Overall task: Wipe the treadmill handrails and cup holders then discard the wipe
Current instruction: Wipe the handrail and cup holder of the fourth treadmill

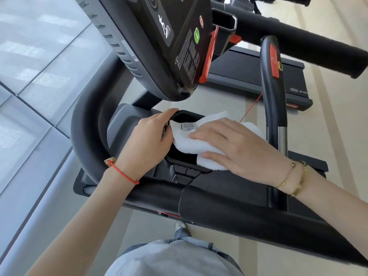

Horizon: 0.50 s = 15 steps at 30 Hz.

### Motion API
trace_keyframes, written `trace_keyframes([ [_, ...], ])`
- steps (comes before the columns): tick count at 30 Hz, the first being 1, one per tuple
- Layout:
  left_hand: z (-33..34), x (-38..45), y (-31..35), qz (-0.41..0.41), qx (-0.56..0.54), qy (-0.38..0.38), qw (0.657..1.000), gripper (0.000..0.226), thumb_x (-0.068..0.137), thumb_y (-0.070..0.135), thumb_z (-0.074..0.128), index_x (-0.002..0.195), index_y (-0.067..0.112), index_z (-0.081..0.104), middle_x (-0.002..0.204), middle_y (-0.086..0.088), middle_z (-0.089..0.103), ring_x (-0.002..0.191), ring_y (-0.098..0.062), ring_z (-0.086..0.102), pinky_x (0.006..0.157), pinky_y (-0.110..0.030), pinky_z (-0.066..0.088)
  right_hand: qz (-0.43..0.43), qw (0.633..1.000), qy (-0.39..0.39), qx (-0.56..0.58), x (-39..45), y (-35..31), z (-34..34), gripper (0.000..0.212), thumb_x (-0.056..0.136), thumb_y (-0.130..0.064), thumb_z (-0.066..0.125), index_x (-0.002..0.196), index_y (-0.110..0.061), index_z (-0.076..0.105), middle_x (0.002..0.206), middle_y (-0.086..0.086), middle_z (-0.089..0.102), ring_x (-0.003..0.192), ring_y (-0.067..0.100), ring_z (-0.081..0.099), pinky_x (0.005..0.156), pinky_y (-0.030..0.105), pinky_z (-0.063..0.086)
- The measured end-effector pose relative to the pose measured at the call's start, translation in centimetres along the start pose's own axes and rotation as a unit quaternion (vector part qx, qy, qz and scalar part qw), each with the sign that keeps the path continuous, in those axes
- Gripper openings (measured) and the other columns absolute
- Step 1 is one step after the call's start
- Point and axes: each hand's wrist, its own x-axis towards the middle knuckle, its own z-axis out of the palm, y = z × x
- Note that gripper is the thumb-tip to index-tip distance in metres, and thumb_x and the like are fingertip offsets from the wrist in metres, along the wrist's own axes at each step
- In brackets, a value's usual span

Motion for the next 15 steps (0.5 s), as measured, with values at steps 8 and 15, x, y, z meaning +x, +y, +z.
trace_keyframes([
  [8, -0.1, 0.0, 0.2, -0.01, -0.005, 0.013, 1.0, 0.039, 0.1, 0.015, 0.049, 0.138, 0.019, 0.056, 0.103, -0.002, 0.069, 0.092, -0.022, 0.066, 0.084, -0.042, 0.054, -0.105, 0.963, -0.245, -0.031, 5.1, 0.7, -1.0, 0.028, 0.102, -0.038, 0.038, 0.12, -0.026, 0.055, 0.106, -0.002, 0.059, 0.101, 0.02, 0.052, 0.089, 0.037, 0.041],
  [15, -0.7, 0.1, 0.1, 0.002, 0.008, -0.003, 1.0, 0.04, 0.1, 0.018, 0.05, 0.14, 0.02, 0.054, 0.111, -0.001, 0.07, 0.099, -0.019, 0.066, 0.089, -0.038, 0.053, -0.068, 0.933, -0.33, -0.125, 7.6, -0.4, 0.1, 0.028, 0.096, -0.035, 0.036, 0.094, -0.024, 0.062, 0.082, -0.002, 0.054, 0.077, 0.025, 0.053, 0.067, 0.033, 0.044],
])
